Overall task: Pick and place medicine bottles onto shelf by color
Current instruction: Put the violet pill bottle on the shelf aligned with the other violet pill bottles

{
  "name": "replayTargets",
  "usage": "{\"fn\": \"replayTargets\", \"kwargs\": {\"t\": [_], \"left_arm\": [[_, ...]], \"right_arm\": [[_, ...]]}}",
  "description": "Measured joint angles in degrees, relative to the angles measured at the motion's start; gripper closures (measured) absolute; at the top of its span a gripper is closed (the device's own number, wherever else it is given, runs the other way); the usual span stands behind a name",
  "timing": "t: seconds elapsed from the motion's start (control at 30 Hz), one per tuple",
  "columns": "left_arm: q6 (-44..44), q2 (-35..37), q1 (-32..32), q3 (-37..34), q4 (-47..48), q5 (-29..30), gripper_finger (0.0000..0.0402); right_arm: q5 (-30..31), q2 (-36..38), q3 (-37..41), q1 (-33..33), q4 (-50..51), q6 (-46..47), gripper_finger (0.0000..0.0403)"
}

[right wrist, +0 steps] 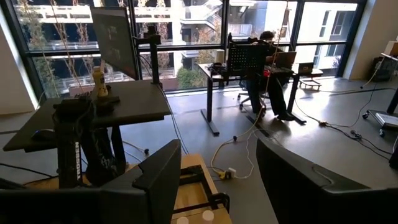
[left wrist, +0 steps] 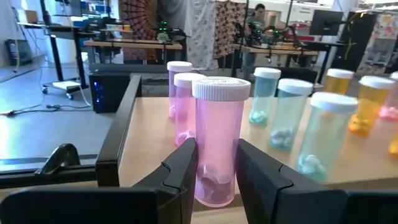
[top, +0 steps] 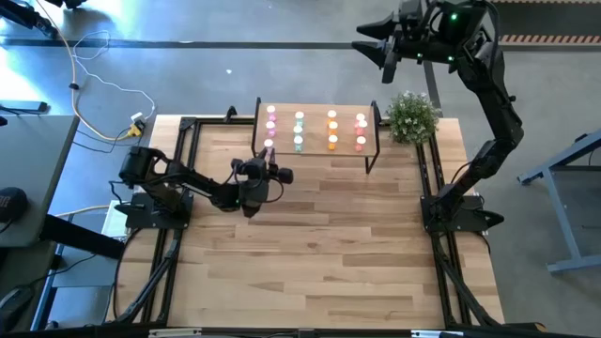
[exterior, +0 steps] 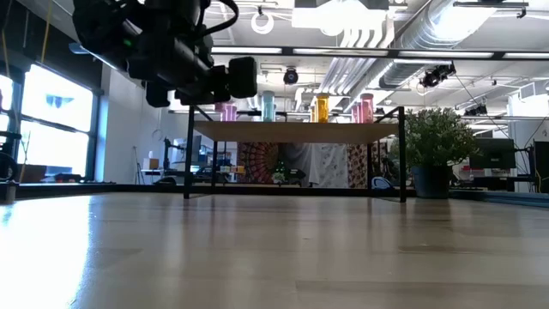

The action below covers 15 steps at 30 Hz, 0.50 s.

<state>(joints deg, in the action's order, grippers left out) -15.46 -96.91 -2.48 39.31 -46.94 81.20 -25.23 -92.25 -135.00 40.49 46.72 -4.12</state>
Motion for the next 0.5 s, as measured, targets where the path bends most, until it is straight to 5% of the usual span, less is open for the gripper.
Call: {"fn": "replayTargets", "kwargs": {"t": [0.5], "left_arm": [[-0.9,-0.1,-5.8,0.2,0.5,-5.1,0.0313]], "right_arm": [[0.0,0.0,0.0,0.0,1.0,0.0,0.0201]]}}
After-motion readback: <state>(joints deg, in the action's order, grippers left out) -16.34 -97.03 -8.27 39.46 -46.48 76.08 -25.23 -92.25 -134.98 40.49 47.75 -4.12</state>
